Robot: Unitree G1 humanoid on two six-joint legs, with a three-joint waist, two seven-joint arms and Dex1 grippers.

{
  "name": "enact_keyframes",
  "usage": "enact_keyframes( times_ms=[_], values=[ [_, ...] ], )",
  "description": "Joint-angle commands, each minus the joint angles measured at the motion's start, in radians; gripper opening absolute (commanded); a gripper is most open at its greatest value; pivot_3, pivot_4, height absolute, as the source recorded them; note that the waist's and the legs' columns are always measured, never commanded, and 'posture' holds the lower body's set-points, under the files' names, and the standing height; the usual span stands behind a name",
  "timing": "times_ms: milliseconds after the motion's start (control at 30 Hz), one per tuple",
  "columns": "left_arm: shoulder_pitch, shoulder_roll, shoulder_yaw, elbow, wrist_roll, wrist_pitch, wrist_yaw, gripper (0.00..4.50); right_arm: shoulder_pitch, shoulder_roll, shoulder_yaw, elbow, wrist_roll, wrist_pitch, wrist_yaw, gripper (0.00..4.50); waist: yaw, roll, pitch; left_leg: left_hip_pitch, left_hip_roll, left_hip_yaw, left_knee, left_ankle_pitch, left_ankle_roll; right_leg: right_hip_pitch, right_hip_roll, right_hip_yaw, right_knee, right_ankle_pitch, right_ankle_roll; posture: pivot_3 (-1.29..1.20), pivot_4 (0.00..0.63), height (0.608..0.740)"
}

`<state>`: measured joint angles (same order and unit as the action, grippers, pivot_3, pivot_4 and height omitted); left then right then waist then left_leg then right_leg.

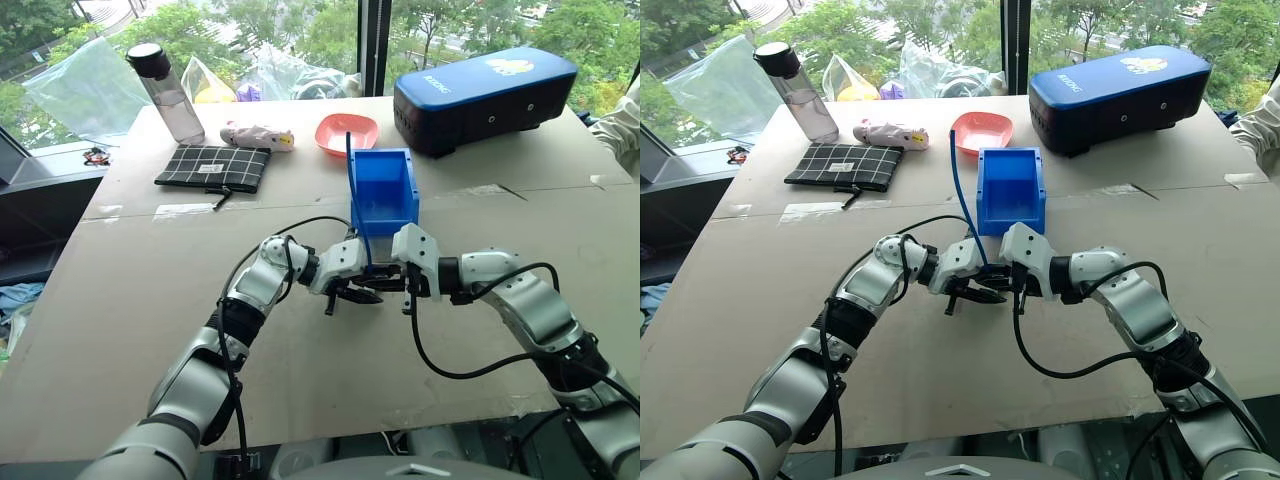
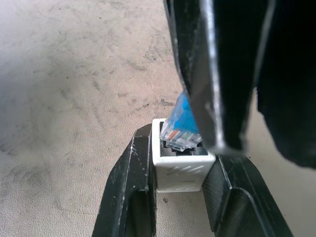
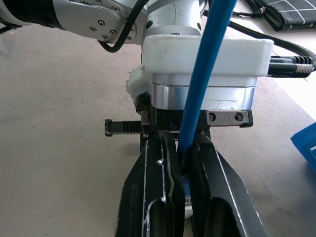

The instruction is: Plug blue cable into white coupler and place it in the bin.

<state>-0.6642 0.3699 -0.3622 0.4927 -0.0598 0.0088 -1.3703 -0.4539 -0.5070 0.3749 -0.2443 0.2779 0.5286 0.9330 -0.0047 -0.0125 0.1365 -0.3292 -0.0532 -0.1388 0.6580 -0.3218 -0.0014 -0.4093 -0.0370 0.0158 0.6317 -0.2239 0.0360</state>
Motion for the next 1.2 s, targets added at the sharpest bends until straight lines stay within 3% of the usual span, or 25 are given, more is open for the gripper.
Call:
enact_keyframes(
  times_ms=[33,800,1200],
  values=[
    [-0.022,-0.003,0.023,-0.042,-0.022,-0.011,0.002,0.61,0.050,-0.047,0.035,0.066,-0.057,0.043,-0.002,0.00,0.000,0.000,0.000,0.000,0.000,0.000,0.000,0.000,0.000,0.000,0.000,0.000,0.000,0.000,0.000,0.00,0.150,0.740],
    [-0.011,0.005,0.023,-0.062,-0.026,-0.003,0.001,0.61,-0.035,-0.070,0.043,0.125,-0.040,-0.002,0.145,0.00,-0.007,0.000,-0.001,0.000,0.000,0.000,0.002,0.000,0.000,0.000,0.000,0.000,0.002,0.000,0.000,0.00,0.150,0.740],
    [0.006,0.009,0.020,-0.093,-0.029,0.007,0.007,0.61,-0.107,-0.066,-0.035,0.031,0.015,0.085,0.143,0.00,-0.007,0.000,0.000,-0.001,0.001,0.000,0.002,0.000,0.000,-0.001,0.000,0.001,0.002,0.000,0.000,0.00,0.150,0.740]
  ],
)
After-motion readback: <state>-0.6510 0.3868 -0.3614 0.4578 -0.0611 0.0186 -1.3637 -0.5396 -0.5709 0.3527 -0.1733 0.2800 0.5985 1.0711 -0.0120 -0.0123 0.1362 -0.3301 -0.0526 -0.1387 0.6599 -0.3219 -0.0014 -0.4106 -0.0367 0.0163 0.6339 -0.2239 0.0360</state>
